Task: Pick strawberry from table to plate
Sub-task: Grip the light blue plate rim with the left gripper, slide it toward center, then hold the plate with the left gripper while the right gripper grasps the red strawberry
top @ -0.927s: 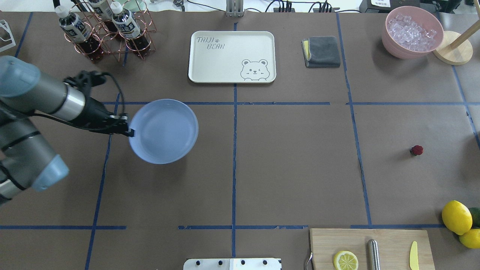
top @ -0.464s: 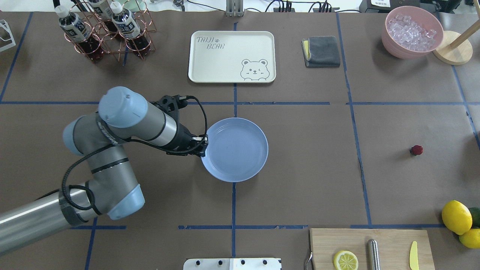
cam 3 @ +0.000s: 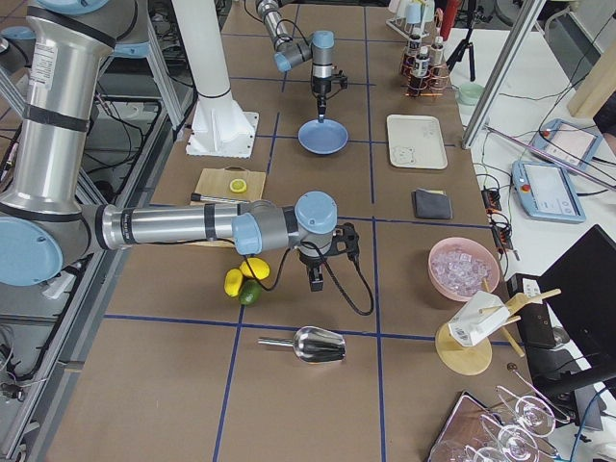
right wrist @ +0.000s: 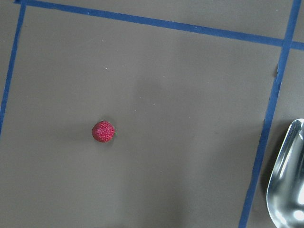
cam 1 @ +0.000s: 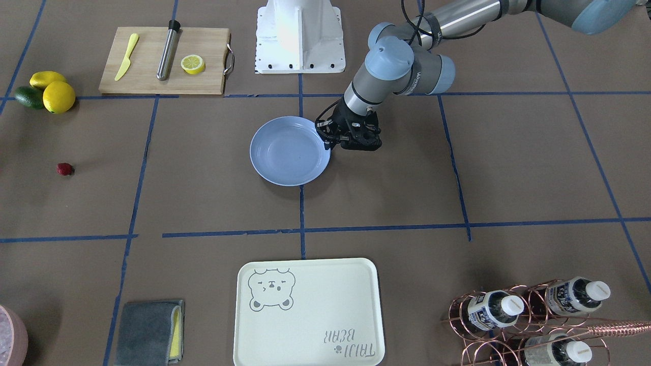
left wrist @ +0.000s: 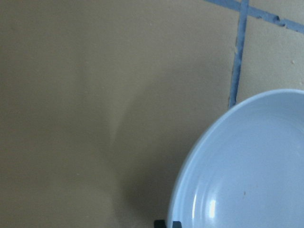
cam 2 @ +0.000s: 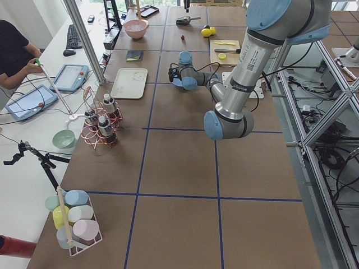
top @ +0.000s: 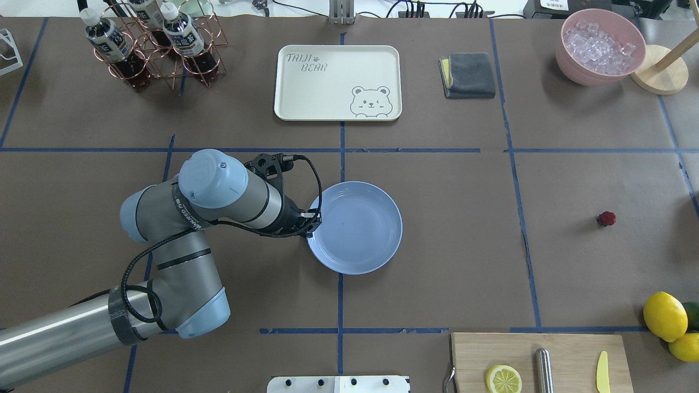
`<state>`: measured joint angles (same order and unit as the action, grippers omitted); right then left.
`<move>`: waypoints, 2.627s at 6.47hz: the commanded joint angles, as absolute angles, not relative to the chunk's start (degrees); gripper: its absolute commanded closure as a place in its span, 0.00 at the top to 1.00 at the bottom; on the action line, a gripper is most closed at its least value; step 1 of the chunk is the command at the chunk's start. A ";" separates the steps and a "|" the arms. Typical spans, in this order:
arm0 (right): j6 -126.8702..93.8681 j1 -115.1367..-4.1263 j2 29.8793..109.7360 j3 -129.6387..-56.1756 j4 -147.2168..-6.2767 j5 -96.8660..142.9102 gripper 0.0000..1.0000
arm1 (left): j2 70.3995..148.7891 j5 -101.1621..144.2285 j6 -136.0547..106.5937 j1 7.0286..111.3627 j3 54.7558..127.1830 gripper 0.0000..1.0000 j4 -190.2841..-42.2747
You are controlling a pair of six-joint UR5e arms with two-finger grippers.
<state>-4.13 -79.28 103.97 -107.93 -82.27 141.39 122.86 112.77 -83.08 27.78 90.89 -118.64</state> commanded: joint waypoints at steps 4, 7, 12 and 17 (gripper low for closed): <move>-4.13 -78.67 103.97 -108.02 -82.18 141.77 1.00 | 120.41 112.59 -83.06 27.86 91.93 0.36 -118.65; -16.57 -69.29 104.06 -103.49 -67.16 137.32 1.00 | 120.67 112.59 -83.14 28.04 93.86 0.62 -118.74; -49.39 -50.10 102.66 -98.09 -44.74 117.79 1.00 | 120.41 112.41 -83.41 28.04 94.13 0.65 -118.74; -52.64 -48.25 99.33 -95.27 -44.74 115.66 0.56 | 120.24 112.32 -83.41 28.04 94.13 0.66 -118.74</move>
<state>-52.40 -48.23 100.19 -95.40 -44.67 115.80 120.29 112.34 -83.41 28.08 94.13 -118.74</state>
